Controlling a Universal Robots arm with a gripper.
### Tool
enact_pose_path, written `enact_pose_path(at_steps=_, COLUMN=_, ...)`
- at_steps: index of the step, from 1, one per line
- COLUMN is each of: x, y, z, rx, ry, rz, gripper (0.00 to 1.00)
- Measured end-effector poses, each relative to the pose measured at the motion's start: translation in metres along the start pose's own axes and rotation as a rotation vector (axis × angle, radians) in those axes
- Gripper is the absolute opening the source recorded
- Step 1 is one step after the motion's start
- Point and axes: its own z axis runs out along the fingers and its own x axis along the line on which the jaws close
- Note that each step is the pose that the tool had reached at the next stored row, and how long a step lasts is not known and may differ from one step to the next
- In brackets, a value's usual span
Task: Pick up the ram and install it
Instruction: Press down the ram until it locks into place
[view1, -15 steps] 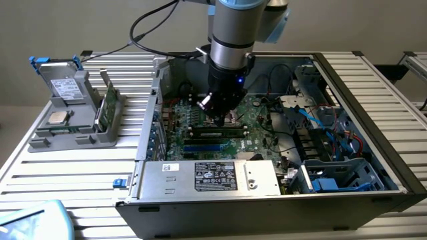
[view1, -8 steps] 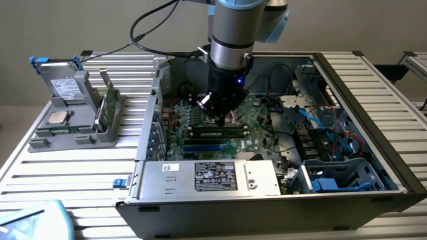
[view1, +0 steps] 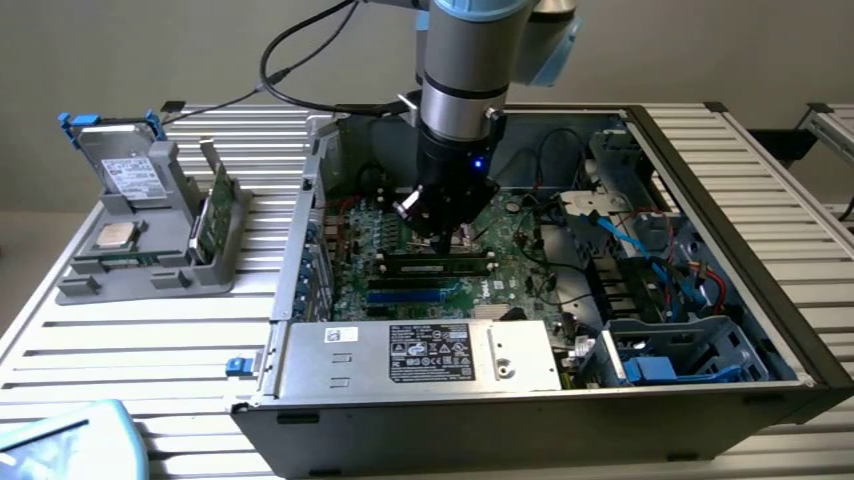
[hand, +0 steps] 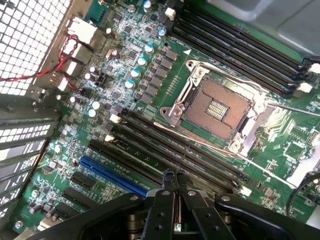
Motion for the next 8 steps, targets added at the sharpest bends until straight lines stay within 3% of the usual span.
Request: enact_pose_path(at_steps=8, x=0.0, y=0.0, z=0.0, rx=-0.0038, ry=-0.0051, rz=0.111, gripper=0.11)
